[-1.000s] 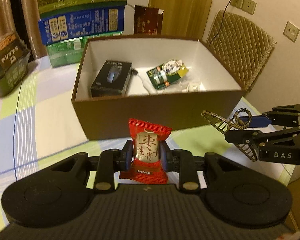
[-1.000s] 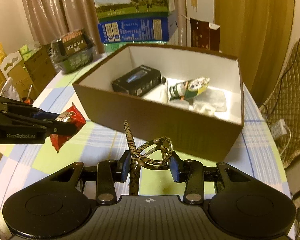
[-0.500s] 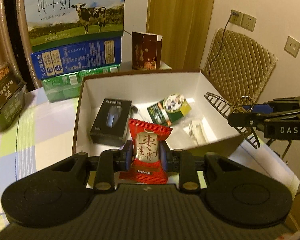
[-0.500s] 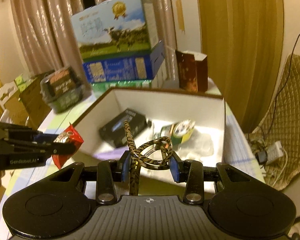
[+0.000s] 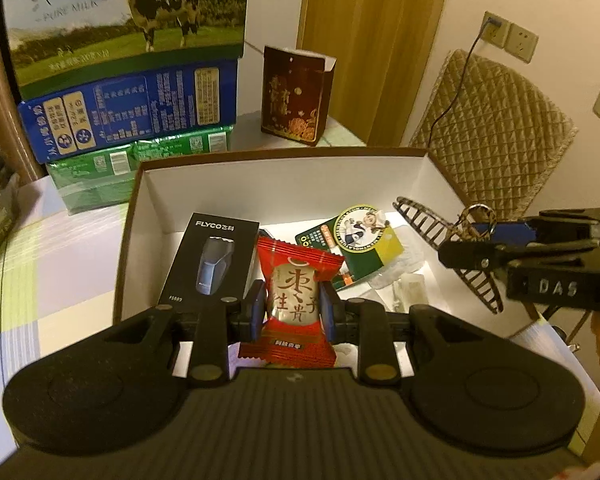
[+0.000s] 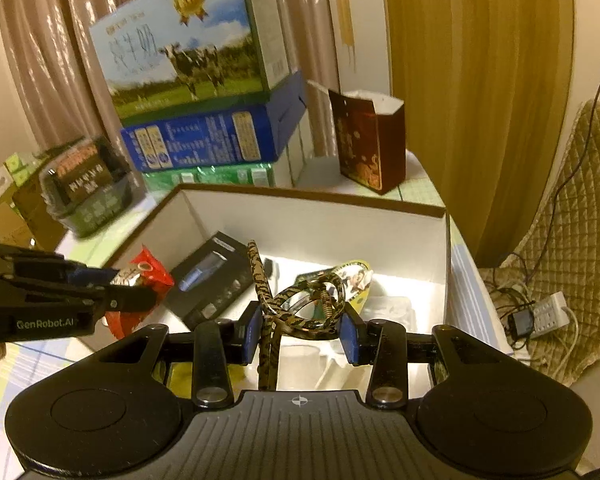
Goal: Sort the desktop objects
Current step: 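Lift and carry the candy packet and claw clip over the brown box, then lower the candy and claw clip into the box and open both grippers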
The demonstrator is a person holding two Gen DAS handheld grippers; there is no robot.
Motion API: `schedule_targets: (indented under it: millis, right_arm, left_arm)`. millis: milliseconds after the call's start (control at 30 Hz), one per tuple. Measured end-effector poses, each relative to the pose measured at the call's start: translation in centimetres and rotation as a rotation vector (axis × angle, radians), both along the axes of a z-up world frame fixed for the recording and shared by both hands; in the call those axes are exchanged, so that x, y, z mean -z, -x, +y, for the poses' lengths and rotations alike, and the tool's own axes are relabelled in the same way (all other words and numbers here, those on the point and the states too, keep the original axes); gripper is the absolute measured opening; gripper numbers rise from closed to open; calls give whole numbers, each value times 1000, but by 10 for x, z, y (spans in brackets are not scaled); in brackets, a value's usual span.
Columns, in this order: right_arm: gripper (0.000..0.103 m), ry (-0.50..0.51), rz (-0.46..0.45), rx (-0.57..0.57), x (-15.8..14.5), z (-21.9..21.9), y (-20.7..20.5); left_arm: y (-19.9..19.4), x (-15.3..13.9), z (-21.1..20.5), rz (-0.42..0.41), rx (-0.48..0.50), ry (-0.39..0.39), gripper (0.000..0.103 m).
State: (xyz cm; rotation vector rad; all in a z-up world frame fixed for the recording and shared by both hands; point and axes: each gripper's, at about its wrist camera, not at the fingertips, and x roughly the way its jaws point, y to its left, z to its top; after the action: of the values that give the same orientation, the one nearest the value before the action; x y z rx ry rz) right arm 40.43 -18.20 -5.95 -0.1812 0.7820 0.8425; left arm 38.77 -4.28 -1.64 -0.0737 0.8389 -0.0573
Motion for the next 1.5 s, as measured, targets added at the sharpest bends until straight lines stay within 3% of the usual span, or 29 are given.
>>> schedule_targets:
  millis: [367,567,733,1100,1367,1433,1500]
  right_arm:
    - [38,80,60,-7,37,25,-23]
    - [38,95,67,-2,44,30,-30]
    - [38,102,62,8,46,32,-37]
    - [38,130,44,36,53,41,-49]
    - [38,110,6,106,55,45,-58]
    - [43,84,8,115,53,44,-60]
    - [59,59,4,112,48,42,-59]
  left_arm:
    - [-55,43,-4,124,-1,-16,24]
    - [-69,57,-5,153,-3,-20,26]
    - [-73,59,-3,151,-9,-21,35]
    - [-79,56,12,128,-47,-16,44]
    - [-78,54,17,112,-61,-26,59]
    - [-77,52,17,104,-62,-23,67]
    - [-75,49,18,95,-65,-27,70]
